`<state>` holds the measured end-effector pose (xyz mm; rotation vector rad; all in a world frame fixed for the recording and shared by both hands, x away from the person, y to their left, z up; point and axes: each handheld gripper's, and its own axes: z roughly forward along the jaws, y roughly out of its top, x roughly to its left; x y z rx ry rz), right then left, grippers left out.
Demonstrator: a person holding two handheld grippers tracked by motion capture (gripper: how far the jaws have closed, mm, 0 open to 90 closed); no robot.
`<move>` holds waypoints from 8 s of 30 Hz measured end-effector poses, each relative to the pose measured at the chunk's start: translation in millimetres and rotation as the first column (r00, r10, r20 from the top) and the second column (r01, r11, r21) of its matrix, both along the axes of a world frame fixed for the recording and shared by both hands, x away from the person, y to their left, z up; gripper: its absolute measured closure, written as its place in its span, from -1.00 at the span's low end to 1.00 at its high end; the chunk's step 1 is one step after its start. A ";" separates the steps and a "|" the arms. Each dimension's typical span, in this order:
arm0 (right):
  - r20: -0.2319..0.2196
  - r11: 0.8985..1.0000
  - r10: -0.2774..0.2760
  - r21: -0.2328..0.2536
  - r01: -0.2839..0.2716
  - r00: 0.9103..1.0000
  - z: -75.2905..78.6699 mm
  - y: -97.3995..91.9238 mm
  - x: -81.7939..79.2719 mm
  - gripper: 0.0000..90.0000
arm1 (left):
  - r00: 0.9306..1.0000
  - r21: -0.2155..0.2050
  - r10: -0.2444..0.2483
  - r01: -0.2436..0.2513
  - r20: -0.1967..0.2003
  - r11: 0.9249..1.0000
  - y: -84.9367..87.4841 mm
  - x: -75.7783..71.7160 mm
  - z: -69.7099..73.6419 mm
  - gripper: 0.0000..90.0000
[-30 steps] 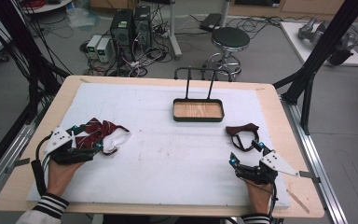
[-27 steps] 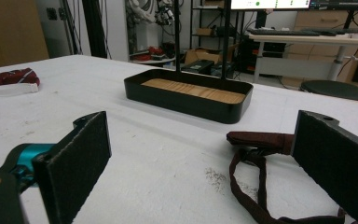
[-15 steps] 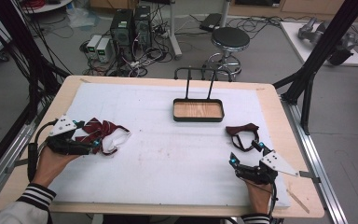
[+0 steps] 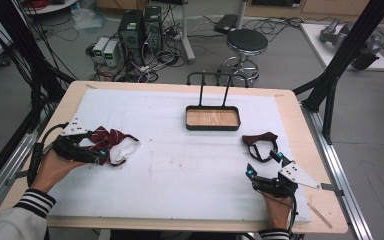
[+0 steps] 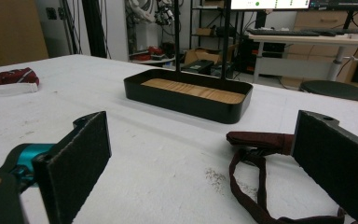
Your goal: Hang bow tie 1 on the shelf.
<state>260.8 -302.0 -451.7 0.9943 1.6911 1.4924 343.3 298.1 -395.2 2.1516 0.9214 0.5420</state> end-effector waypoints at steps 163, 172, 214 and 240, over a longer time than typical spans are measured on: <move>0.002 1.000 0.001 0.012 -0.001 1.000 -0.2 -0.8 -0.2 -0.91 | 0.944 -0.221 -0.041 0.119 0.328 0.968 -152.6 28.0 70.3 0.83; 0.005 1.000 0.002 0.017 -0.002 1.000 -0.3 -1.9 -0.1 -0.91 | 0.936 -0.229 -0.059 0.146 0.347 0.963 -181.6 34.1 78.3 0.82; 0.006 0.999 0.002 0.043 -0.002 1.000 -0.6 -3.8 -0.6 -0.91 | 0.933 -0.222 -0.006 0.092 0.360 0.971 -224.8 76.2 92.5 0.83; 0.008 0.998 -0.009 0.056 0.008 1.000 -0.9 -5.1 -0.1 -0.91 | 0.956 -0.254 0.028 0.049 0.292 0.966 -214.1 116.2 80.6 0.82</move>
